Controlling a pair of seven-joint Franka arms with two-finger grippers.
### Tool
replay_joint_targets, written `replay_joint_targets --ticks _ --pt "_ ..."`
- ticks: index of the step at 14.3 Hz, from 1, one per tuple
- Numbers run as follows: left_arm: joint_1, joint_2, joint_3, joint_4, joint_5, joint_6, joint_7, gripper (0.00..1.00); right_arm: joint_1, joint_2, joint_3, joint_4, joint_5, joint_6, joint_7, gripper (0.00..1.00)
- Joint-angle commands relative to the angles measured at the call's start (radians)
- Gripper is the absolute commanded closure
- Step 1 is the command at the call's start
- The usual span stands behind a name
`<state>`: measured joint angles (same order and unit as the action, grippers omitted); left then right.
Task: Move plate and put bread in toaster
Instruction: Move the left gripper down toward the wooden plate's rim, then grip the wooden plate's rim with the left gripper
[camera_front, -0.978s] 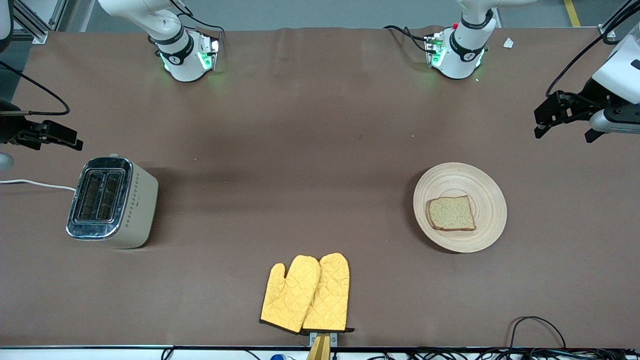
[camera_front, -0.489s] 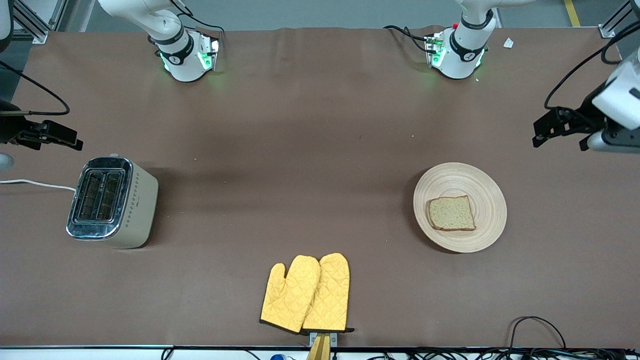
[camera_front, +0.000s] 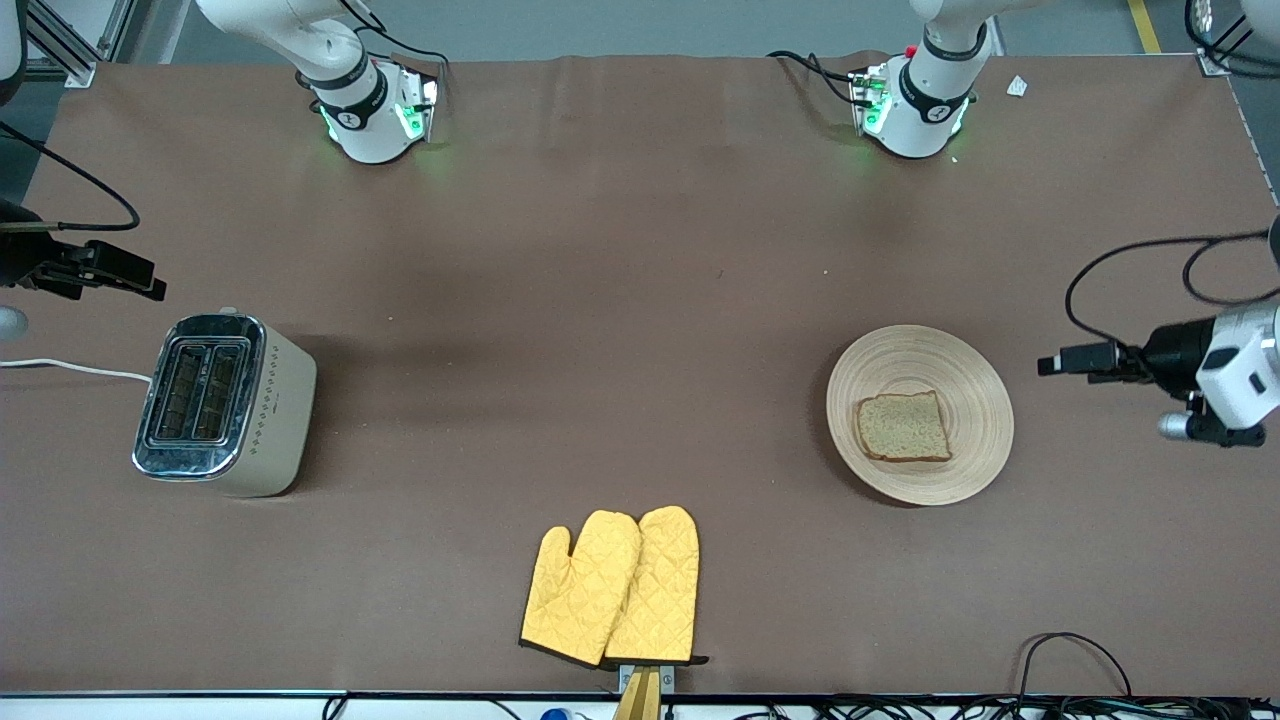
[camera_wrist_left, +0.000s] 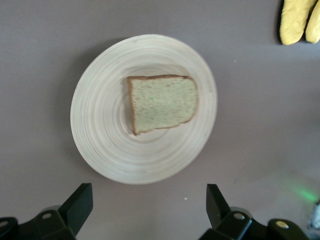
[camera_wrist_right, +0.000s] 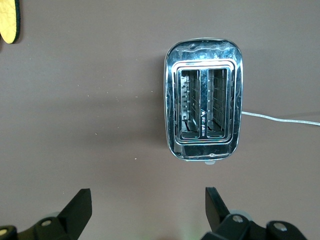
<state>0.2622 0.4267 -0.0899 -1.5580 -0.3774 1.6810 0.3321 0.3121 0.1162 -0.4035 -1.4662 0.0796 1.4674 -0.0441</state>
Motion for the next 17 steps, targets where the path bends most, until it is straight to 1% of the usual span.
replay_joint_targets --ticks 1,4,8,9,10,11,12,14,16,17 --pt "0.043 0.166 -0.01 0.088 -0.056 0.014 0.109 0.0 0.001 -0.012 0.006 -0.016 -0.004 -0.002 0.006 0.0" --pt "0.081 0.302 -0.007 0.113 -0.123 0.054 0.264 0.0 0.001 -0.012 0.008 -0.013 -0.004 -0.001 0.013 0.0" --pt "0.104 0.378 -0.007 0.112 -0.166 0.089 0.363 0.0 0.002 -0.013 0.008 -0.013 -0.004 -0.002 0.012 0.0" --pt "0.106 0.385 -0.007 0.112 -0.172 0.089 0.375 0.03 0.004 -0.013 0.009 -0.013 -0.004 -0.001 0.013 0.0" --pt "0.117 0.389 -0.007 0.112 -0.179 0.089 0.399 0.22 0.008 -0.013 0.009 -0.011 -0.004 -0.001 0.015 0.0" --pt "0.12 0.394 -0.01 0.112 -0.185 0.089 0.447 0.47 0.008 -0.013 0.009 -0.011 -0.004 -0.001 0.015 0.0" --pt "0.12 0.405 -0.01 0.11 -0.207 0.089 0.484 0.61 0.008 -0.013 0.009 -0.011 -0.004 -0.002 0.015 0.0" --pt "0.127 0.437 -0.007 0.11 -0.259 0.089 0.524 0.81 0.008 -0.012 0.009 -0.011 -0.004 -0.001 0.015 0.0" --pt "0.135 0.452 -0.01 0.111 -0.267 0.089 0.55 0.91 0.008 -0.013 0.009 -0.011 -0.004 -0.001 0.015 0.0" --pt "0.135 0.451 -0.01 0.112 -0.27 0.089 0.55 0.99 0.008 -0.012 0.009 -0.011 -0.004 -0.001 0.015 0.0"
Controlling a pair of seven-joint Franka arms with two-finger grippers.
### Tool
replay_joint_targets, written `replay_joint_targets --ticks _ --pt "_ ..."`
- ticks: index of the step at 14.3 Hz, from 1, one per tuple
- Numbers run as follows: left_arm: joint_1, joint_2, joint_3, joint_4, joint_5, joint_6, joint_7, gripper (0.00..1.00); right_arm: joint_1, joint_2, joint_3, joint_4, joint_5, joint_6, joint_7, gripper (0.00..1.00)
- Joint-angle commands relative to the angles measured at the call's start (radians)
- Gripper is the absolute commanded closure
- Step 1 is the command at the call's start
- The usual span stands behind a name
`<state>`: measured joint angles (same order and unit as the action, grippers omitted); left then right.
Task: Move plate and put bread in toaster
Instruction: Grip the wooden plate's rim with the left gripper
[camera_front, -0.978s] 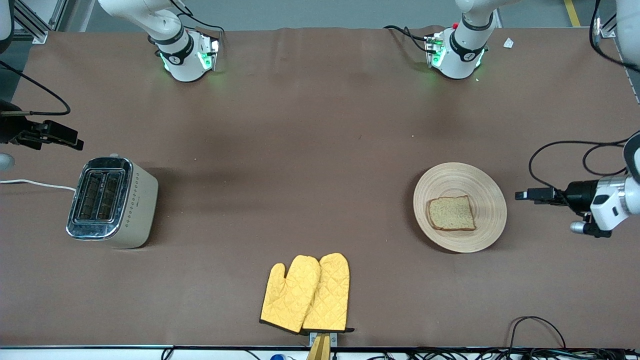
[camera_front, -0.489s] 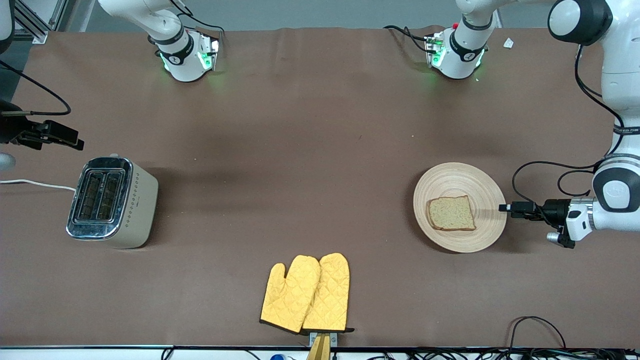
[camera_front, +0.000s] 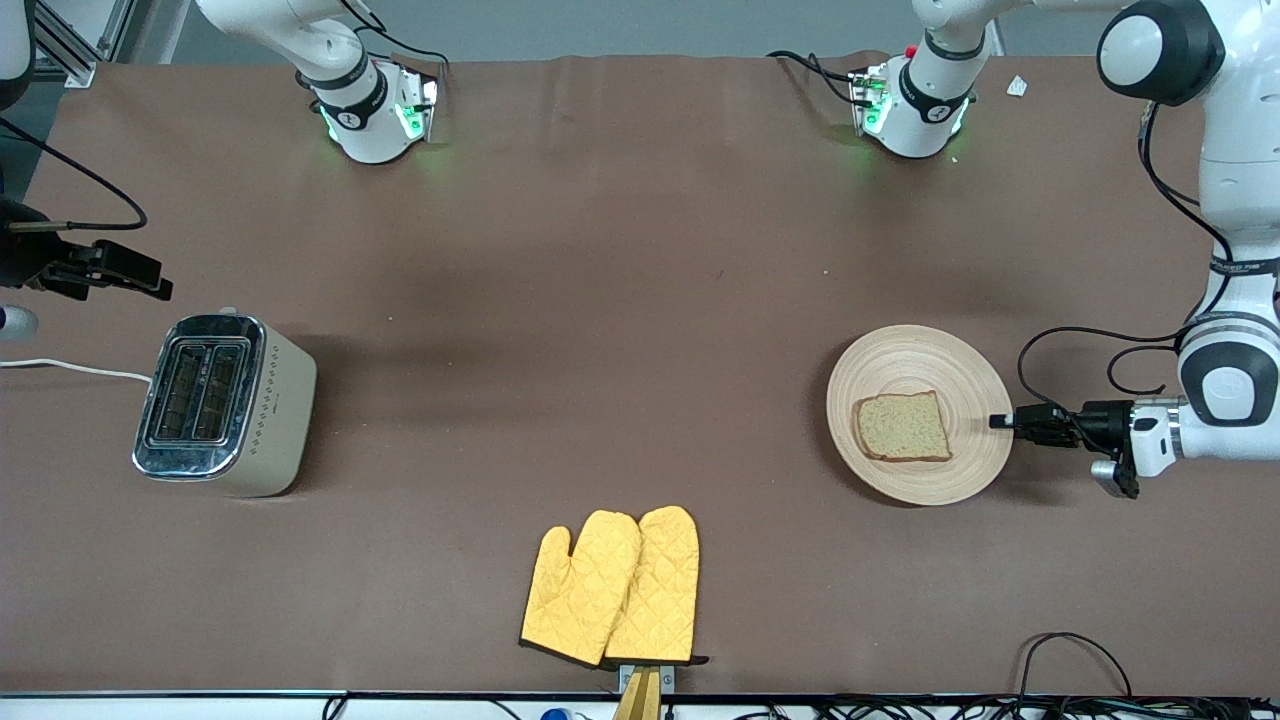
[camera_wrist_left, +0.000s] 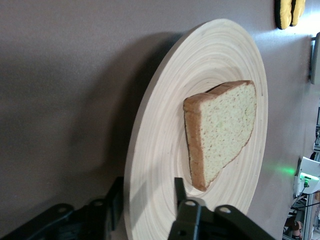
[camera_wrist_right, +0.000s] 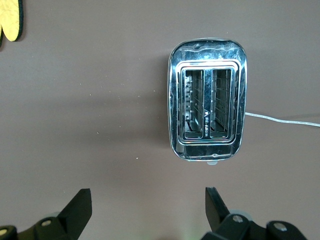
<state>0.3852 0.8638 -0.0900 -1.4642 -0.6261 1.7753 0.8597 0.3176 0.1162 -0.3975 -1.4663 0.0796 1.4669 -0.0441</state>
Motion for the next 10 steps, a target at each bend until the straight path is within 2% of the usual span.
replay_joint_targets --ticks 1,4,5,7,10 --pt "0.012 0.014 -0.01 0.018 -0.021 -0.005 0.025 1.0 0.003 -0.012 0.003 -0.011 -0.004 0.0 0.015 0.0" --pt "0.011 0.0 -0.019 0.019 -0.02 -0.011 0.019 1.0 0.003 -0.012 0.003 -0.011 -0.004 0.0 0.015 0.0" --pt "0.009 -0.012 -0.042 0.027 -0.018 -0.016 0.012 1.0 0.003 -0.012 0.003 -0.011 -0.004 0.0 0.015 0.0" --pt "0.008 -0.037 -0.115 0.036 -0.02 -0.017 -0.057 1.0 0.001 -0.012 0.002 -0.011 -0.003 0.001 0.01 0.0" --pt "-0.012 -0.039 -0.29 0.042 -0.017 0.005 -0.304 1.0 0.001 -0.012 0.002 -0.011 -0.003 0.001 0.01 0.0"
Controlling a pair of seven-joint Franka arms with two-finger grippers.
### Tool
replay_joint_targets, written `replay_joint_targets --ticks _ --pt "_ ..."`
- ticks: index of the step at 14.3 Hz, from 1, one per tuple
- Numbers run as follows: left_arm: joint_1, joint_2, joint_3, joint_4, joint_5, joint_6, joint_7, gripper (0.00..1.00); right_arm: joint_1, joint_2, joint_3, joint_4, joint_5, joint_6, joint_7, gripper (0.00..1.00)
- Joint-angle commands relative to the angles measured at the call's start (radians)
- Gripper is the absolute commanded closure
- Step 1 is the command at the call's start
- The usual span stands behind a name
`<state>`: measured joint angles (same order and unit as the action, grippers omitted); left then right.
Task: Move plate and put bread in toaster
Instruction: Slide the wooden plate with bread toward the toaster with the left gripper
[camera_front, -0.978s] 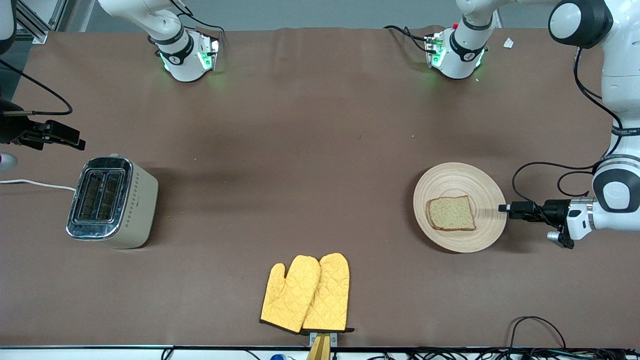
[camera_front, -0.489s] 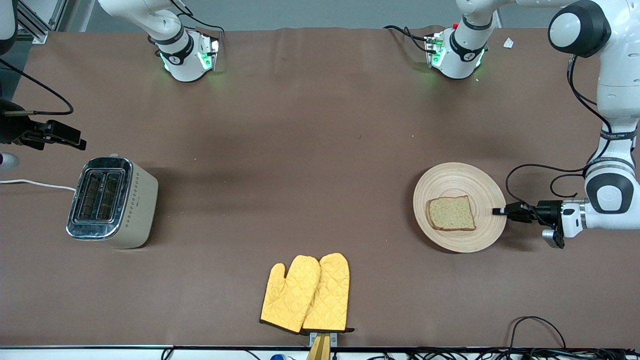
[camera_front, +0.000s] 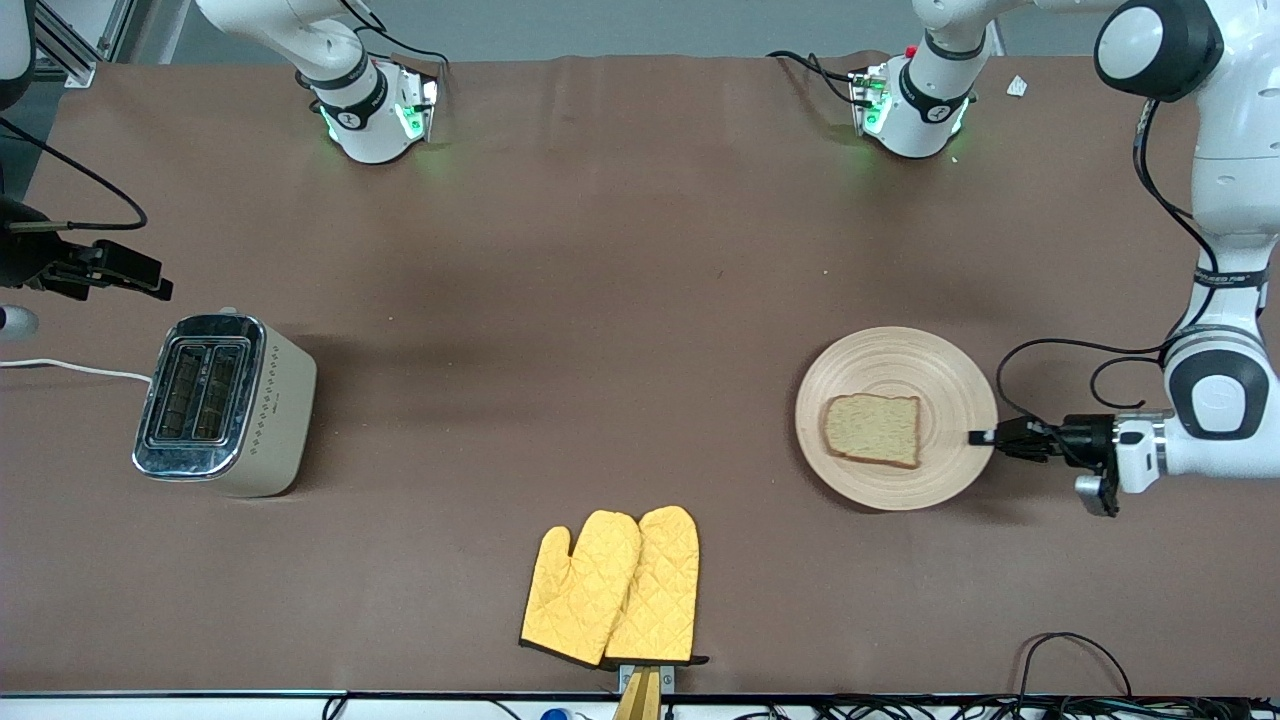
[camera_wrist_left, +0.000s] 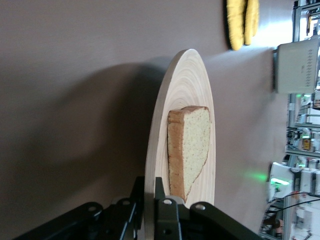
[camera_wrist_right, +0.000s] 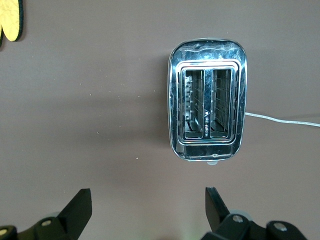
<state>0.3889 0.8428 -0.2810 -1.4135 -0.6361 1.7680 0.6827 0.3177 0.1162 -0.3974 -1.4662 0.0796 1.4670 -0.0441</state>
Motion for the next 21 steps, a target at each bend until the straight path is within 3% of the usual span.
replay_joint_targets --ticks 1,3,6,9,11,14,17,18,19,20,21 --pt "-0.05 -0.014 -0.133 -0.007 -0.011 0.065 -0.178 1.0 0.001 -0.012 0.002 -0.011 -0.003 0.001 0.01 0.0" --pt "-0.161 -0.014 -0.152 -0.007 -0.034 0.177 -0.264 1.0 0.001 -0.012 0.002 -0.011 -0.003 0.001 0.01 0.0" --pt "-0.332 0.016 -0.15 -0.007 -0.189 0.29 -0.31 1.0 0.001 -0.012 0.002 -0.011 -0.003 0.001 0.01 0.0" --pt "-0.5 0.087 -0.15 0.002 -0.283 0.454 -0.286 1.0 0.003 -0.012 0.003 -0.011 -0.003 0.001 0.01 0.0" --pt "-0.603 0.154 -0.152 0.063 -0.286 0.51 -0.282 1.0 0.003 -0.012 0.003 -0.011 -0.001 0.003 0.015 0.0" --pt "-0.718 0.24 -0.153 0.151 -0.361 0.58 -0.197 1.0 0.003 -0.012 0.003 -0.011 -0.001 0.001 0.015 0.0" --pt "-0.756 0.3 -0.153 0.197 -0.411 0.6 -0.072 0.98 0.001 -0.01 0.003 -0.009 -0.001 0.003 0.012 0.0" --pt "-0.757 0.3 -0.152 0.196 -0.427 0.6 -0.069 0.93 0.001 -0.01 0.003 -0.009 -0.001 0.003 0.01 0.0" --pt "-0.756 0.298 -0.152 0.191 -0.43 0.6 -0.071 0.8 0.001 -0.01 0.003 -0.009 -0.001 0.003 0.01 0.0" --pt "-0.756 0.297 -0.152 0.189 -0.435 0.602 -0.078 0.46 0.003 -0.012 0.003 -0.009 -0.001 0.003 0.013 0.0" --pt "-0.754 0.295 -0.15 0.188 -0.436 0.602 -0.084 0.0 0.004 -0.012 0.005 -0.009 -0.001 0.003 0.013 0.0"
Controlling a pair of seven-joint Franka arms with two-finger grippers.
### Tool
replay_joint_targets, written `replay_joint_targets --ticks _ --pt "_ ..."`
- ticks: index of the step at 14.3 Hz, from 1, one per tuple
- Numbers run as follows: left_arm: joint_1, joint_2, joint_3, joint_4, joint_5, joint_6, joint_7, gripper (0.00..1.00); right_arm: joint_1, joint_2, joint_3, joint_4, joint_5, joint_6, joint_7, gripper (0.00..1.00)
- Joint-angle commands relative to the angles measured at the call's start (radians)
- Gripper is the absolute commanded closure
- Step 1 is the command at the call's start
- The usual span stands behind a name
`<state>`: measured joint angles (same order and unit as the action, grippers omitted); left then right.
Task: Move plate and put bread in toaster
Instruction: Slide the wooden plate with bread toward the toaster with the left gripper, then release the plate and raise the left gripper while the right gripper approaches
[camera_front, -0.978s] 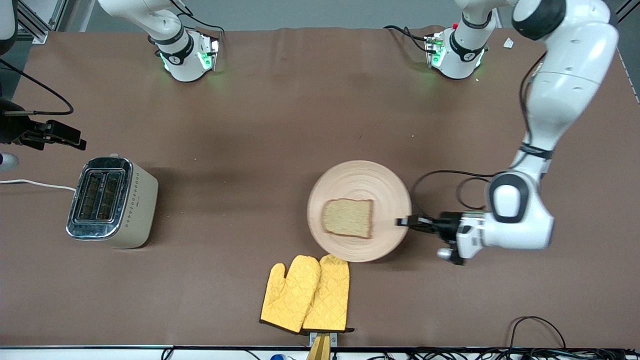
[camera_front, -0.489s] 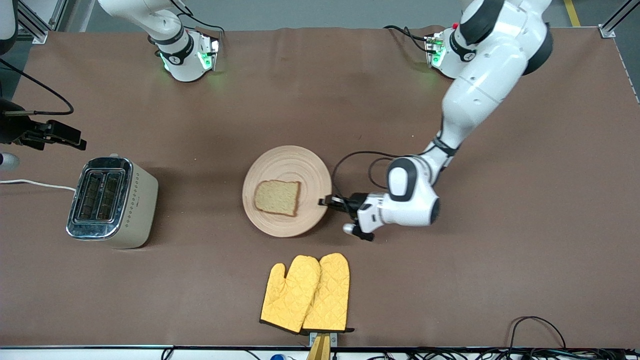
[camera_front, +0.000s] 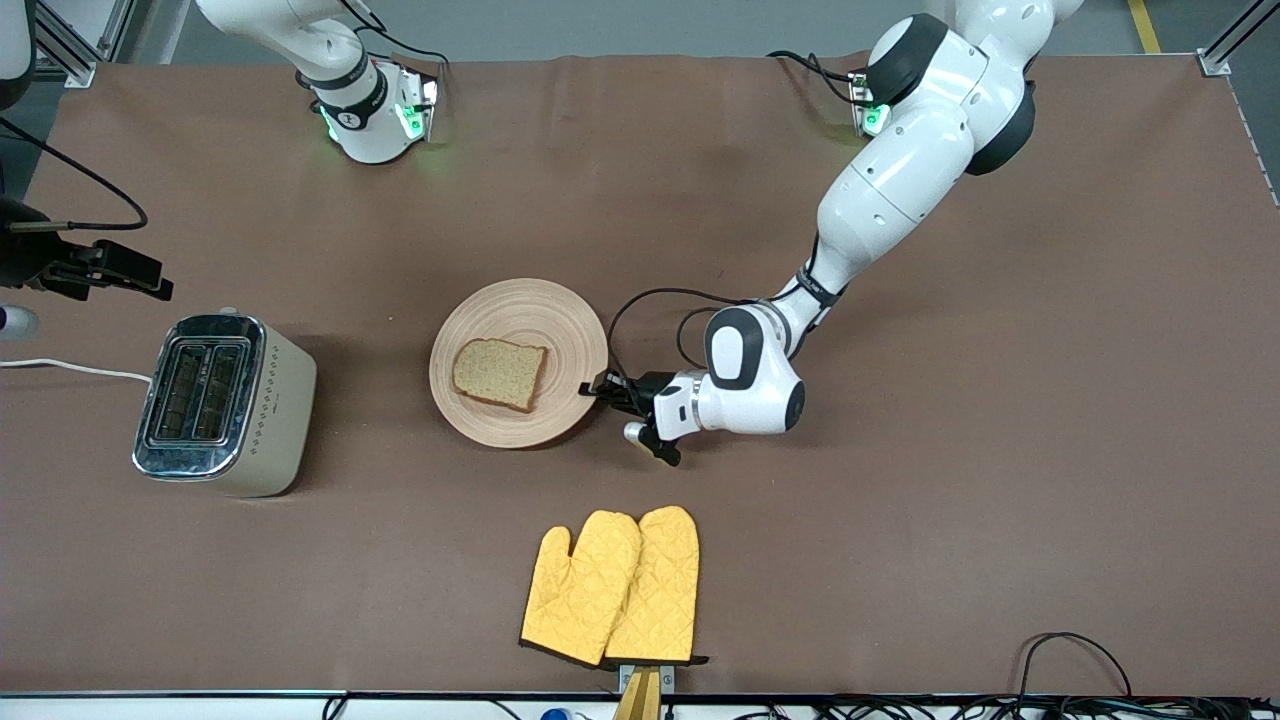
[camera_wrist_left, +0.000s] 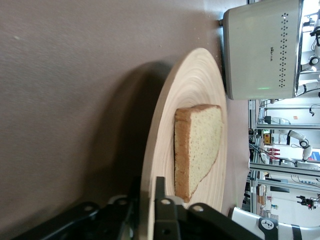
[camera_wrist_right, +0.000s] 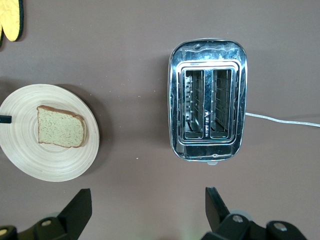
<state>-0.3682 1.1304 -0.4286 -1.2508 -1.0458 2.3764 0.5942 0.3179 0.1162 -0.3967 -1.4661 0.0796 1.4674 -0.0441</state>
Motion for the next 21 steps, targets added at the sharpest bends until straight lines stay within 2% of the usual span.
replay_joint_targets --ticks 1,4,6,10,13,16,18,21 --pt "0.006 0.002 -0.002 0.024 -0.033 -0.006 -0.005 0.0 0.004 -0.012 0.004 -0.01 -0.001 0.002 0.013 0.0" --pt "0.028 -0.038 0.013 0.025 -0.019 -0.026 -0.118 0.0 0.004 -0.012 0.004 -0.01 -0.001 0.001 0.013 0.0" --pt "0.086 -0.076 0.031 0.025 0.036 -0.098 -0.142 0.0 0.004 -0.012 0.004 -0.01 -0.001 0.001 0.013 0.0" --pt "0.289 -0.141 0.033 0.03 0.353 -0.317 -0.211 0.0 0.004 -0.01 0.004 -0.01 0.0 0.001 0.015 0.0" --pt "0.449 -0.185 0.036 0.077 0.556 -0.526 -0.208 0.0 0.006 -0.01 0.004 -0.01 0.008 0.004 0.015 0.0" --pt "0.548 -0.289 0.036 0.094 0.772 -0.64 -0.174 0.0 0.064 -0.004 0.002 -0.031 0.038 0.028 0.029 0.0" --pt "0.557 -0.406 0.04 0.094 0.941 -0.663 -0.185 0.0 0.121 -0.003 0.004 -0.165 0.054 0.184 0.108 0.0" --pt "0.546 -0.57 0.066 0.091 1.072 -0.693 -0.346 0.0 0.212 -0.003 0.004 -0.403 0.144 0.423 0.191 0.0"
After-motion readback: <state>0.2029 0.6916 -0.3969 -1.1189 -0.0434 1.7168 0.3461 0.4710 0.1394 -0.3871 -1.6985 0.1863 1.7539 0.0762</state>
